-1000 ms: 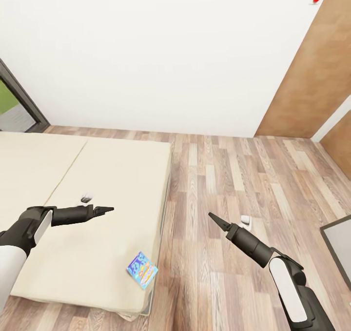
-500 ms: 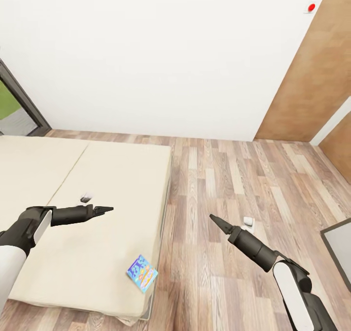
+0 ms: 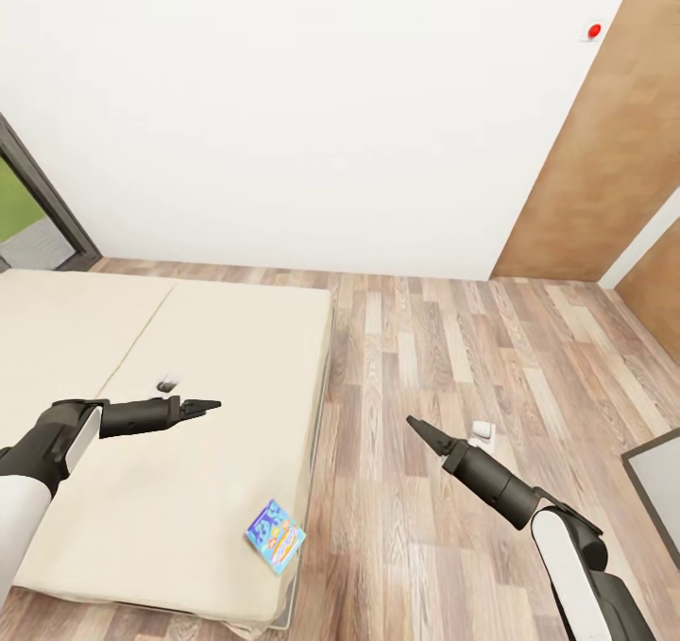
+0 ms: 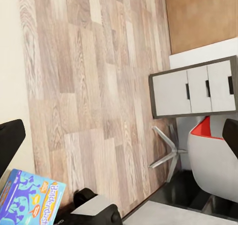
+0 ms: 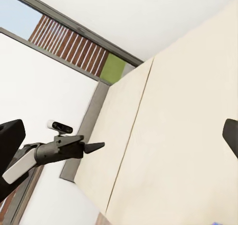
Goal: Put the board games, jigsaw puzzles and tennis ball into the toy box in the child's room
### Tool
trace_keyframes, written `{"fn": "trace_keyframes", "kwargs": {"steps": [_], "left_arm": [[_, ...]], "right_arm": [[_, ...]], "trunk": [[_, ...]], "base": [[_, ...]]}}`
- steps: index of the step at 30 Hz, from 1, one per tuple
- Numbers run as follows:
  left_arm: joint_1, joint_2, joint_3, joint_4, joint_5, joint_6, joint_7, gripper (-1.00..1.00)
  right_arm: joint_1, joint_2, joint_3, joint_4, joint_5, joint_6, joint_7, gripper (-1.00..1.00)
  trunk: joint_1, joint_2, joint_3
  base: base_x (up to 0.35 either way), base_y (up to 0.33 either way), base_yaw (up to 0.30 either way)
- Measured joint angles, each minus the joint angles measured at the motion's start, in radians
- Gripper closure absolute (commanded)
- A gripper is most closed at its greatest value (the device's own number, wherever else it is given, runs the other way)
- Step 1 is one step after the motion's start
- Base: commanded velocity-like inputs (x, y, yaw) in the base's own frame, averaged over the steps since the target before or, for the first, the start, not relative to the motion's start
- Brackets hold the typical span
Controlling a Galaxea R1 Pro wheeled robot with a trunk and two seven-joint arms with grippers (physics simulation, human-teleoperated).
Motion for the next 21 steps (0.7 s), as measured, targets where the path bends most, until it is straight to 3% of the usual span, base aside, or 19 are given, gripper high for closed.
{"fn": "trace_keyframes", "kwargs": {"steps": [8, 15, 21], "left_arm": [[0.0, 0.002, 0.004, 0.0, 0.002, 0.0, -0.012, -1.0], [0.0, 0.01, 0.004, 0.0, -0.004, -0.004, -0.191, -1.0], [0.0, 0.012, 0.003, 0.0, -0.006, -0.004, -0.237, -1.0]], "right_arm": [[0.001, -0.012, -0.008, -0.013, -0.001, 0.009, 0.001, -1.0], [0.001, -0.013, -0.008, -0.036, -0.002, 0.013, 0.001, -1.0], [0.002, -0.014, -0.009, -0.037, 0.004, 0.012, 0.003, -1.0]], "trunk": [[0.0, 0.0, 0.013], [0.0, 0.0, 0.025], [0.0, 0.0, 0.035]], "base": [[0.0, 0.0, 0.0], [0.0, 0.0, 0.0], [0.0, 0.0, 0.0]]}}
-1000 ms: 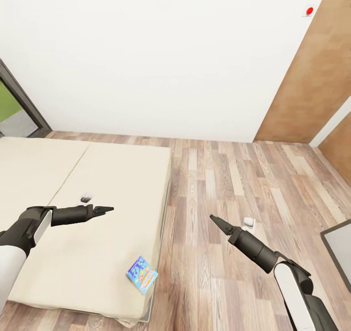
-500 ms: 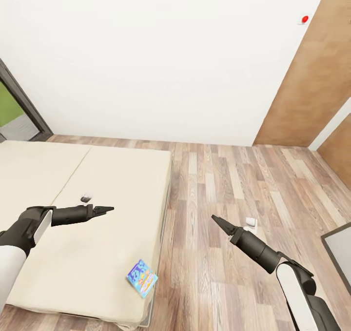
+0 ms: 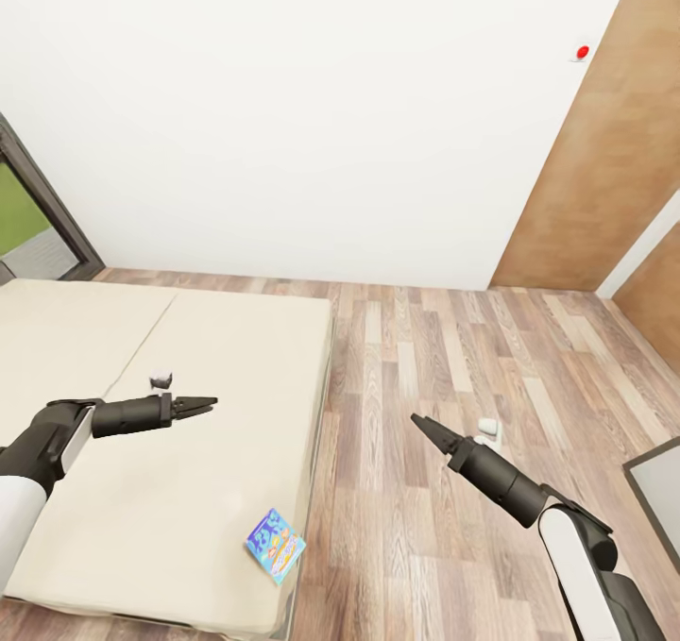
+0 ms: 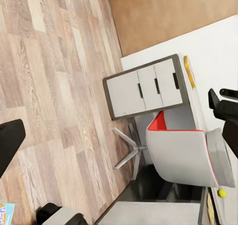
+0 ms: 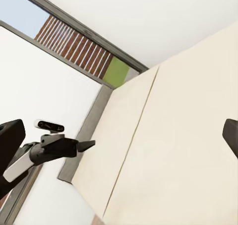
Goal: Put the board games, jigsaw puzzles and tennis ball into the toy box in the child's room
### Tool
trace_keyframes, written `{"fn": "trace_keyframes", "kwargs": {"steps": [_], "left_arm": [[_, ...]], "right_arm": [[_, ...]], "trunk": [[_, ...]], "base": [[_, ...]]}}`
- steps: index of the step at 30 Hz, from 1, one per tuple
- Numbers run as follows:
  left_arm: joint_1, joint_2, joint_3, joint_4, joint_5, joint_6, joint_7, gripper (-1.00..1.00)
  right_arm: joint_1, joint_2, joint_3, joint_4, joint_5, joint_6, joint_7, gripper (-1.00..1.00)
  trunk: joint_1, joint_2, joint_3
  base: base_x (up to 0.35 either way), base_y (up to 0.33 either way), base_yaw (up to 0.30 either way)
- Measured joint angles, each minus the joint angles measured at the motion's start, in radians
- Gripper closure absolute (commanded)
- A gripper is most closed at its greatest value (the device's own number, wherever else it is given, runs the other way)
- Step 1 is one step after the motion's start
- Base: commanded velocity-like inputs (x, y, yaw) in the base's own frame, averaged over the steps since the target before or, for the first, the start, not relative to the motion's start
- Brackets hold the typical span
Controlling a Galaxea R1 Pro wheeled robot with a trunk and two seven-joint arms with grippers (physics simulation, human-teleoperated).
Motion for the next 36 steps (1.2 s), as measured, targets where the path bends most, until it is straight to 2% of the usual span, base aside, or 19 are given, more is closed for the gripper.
{"fn": "trace_keyframes", "kwargs": {"steps": [7, 10, 18, 36], "left_arm": [[0.0, 0.0, 0.0, 0.0, 0.001, -0.003, -0.011, -1.0], [0.0, 0.0, 0.001, 0.0, 0.002, -0.005, -0.013, -1.0], [0.0, 0.0, 0.002, 0.0, 0.003, -0.009, -0.014, -1.0], [0.002, 0.0, 0.002, 0.0, 0.006, -0.012, -0.027, -1.0]], "right_arm": [[0.024, 0.0, -0.007, 0.005, 0.009, -0.013, 0.072, -1.0], [0.026, 0.0, -0.015, 0.009, 0.01, -0.015, 0.083, -1.0], [0.029, 0.0, -0.023, 0.011, 0.018, -0.049, 0.091, -1.0], [0.031, 0.001, -0.023, 0.011, 0.025, -0.058, 0.092, -1.0]], "trunk": [[0.0, 0.0, 0.012], [0.0, 0.0, 0.017], [0.0, 0.0, 0.03], [0.0, 0.0, 0.06]], "base": [[0.0, 0.0, 0.0], [0.0, 0.0, 0.0], [0.0, 0.0, 0.0], [0.0, 0.0, 0.0]]}}
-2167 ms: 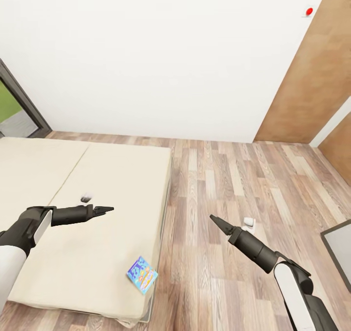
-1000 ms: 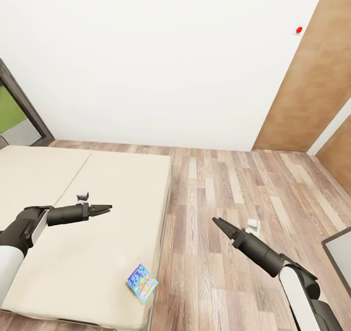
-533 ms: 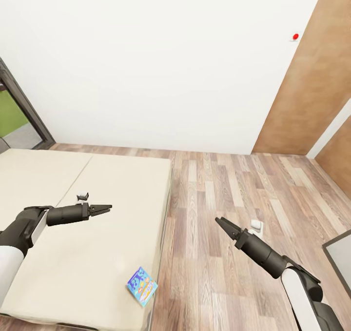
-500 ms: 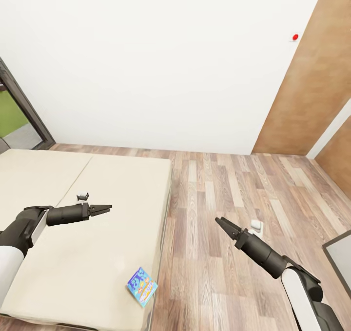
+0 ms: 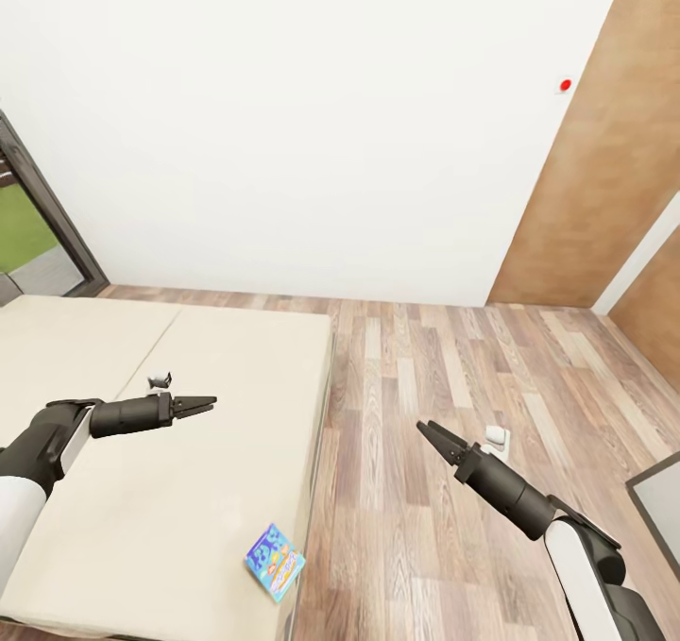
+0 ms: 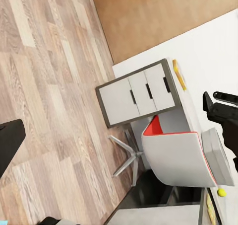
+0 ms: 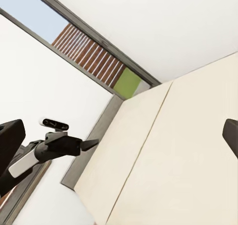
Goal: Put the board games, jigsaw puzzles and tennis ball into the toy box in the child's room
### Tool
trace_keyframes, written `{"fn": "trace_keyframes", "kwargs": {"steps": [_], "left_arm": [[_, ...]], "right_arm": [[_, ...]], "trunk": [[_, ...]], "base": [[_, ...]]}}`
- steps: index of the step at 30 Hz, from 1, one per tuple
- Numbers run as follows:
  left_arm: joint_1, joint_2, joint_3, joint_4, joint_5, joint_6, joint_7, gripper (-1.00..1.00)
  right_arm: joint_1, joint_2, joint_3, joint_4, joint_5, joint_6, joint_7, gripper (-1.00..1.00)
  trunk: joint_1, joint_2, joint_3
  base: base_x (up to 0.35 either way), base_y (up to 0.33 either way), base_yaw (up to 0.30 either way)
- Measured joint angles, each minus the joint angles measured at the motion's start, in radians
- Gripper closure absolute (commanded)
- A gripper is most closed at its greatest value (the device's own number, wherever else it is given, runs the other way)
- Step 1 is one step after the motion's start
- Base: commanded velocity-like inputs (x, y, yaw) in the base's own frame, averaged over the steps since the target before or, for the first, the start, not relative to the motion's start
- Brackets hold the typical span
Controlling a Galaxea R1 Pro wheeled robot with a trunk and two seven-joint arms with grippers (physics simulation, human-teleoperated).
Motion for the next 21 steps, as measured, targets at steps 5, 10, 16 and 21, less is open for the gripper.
{"fn": "trace_keyframes", "kwargs": {"steps": [5, 10, 16, 21], "left_arm": [[0.0, 0.0, 0.0, 0.0, 0.0, 0.0, 0.0, -1.0], [0.0, 0.0, 0.0, 0.0, 0.0, 0.0, 0.0, -1.0], [0.0, 0.0, 0.0, 0.0, 0.0, 0.0, 0.0, -1.0], [0.0, -0.001, 0.0, 0.0, 0.0, 0.0, 0.0, -1.0]], "right_arm": [[0.0, 0.001, 0.0, 0.0, 0.001, -0.001, 0.0, -1.0], [0.0, 0.001, 0.001, 0.0, 0.0, -0.002, 0.0, -1.0], [0.0, 0.001, 0.001, 0.0, 0.001, -0.002, 0.0, -1.0], [0.0, 0.001, 0.001, 0.0, 0.001, -0.002, 0.0, -1.0]], "trunk": [[0.0, 0.0, 0.008], [0.0, 0.0, 0.017], [0.0, 0.0, 0.027], [0.0, 0.0, 0.035]], "base": [[0.0, 0.0, 0.0], [0.0, 0.0, 0.0], [0.0, 0.0, 0.0], [0.0, 0.0, 0.0]]}}
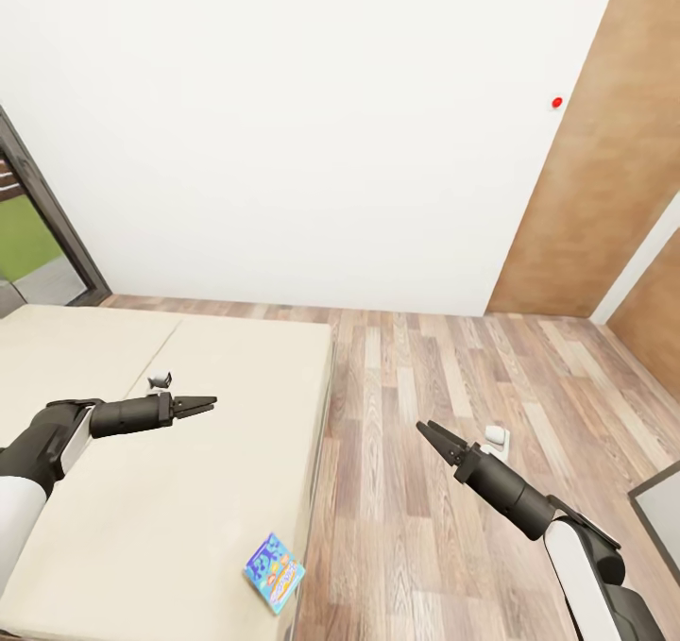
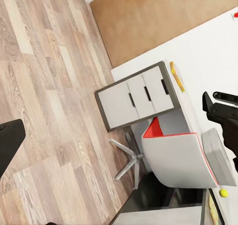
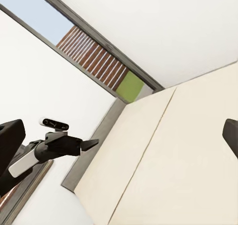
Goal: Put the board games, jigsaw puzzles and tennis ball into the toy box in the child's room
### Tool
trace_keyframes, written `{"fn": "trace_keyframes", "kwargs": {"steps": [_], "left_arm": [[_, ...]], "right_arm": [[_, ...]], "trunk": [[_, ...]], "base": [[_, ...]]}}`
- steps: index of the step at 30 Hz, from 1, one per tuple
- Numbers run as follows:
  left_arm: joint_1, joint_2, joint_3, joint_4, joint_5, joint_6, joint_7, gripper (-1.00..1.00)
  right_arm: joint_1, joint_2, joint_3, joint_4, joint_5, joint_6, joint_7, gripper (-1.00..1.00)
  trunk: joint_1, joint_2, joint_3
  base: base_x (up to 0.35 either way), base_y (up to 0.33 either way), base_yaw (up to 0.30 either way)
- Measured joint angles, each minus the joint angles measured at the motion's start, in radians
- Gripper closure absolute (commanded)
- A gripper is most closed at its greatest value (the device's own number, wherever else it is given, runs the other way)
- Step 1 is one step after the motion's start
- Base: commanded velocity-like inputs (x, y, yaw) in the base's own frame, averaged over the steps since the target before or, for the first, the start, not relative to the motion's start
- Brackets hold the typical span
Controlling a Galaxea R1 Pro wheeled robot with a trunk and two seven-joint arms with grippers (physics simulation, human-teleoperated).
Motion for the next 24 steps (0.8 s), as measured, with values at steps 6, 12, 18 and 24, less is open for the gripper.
{"fn": "trace_keyframes", "kwargs": {"steps": [6, 12, 18, 24], "left_arm": [[0.0, 0.0, 0.0, 0.0, 0.0, 0.0, 0.0, -1.0], [0.0, 0.0, -0.001, 0.0, 0.0, 0.0, 0.0, -1.0], [0.001, 0.0, 0.0, 0.0, 0.0, -0.001, 0.0, -1.0], [0.0, -0.001, -0.001, 0.0, 0.0, 0.0, 0.0, -1.0]], "right_arm": [[0.0, 0.0, 0.0, 0.0, 0.0, 0.0, 0.0, -1.0], [0.0, 0.0, 0.0, 0.0, 0.0, 0.0, 0.0, -1.0], [0.0, 0.0, 0.0, 0.0, 0.0, 0.0, 0.0, -1.0], [0.0, 0.0, 0.0, 0.0, -0.001, 0.0, 0.001, -1.0]], "trunk": [[0.0, 0.0, 0.01], [0.0, 0.0, 0.02], [0.0, 0.0, 0.03], [0.0, 0.0, 0.04]], "base": [[0.0, 0.0, 0.0], [0.0, 0.0, 0.0], [0.0, 0.0, 0.0], [0.0, 0.0, 0.0]]}}
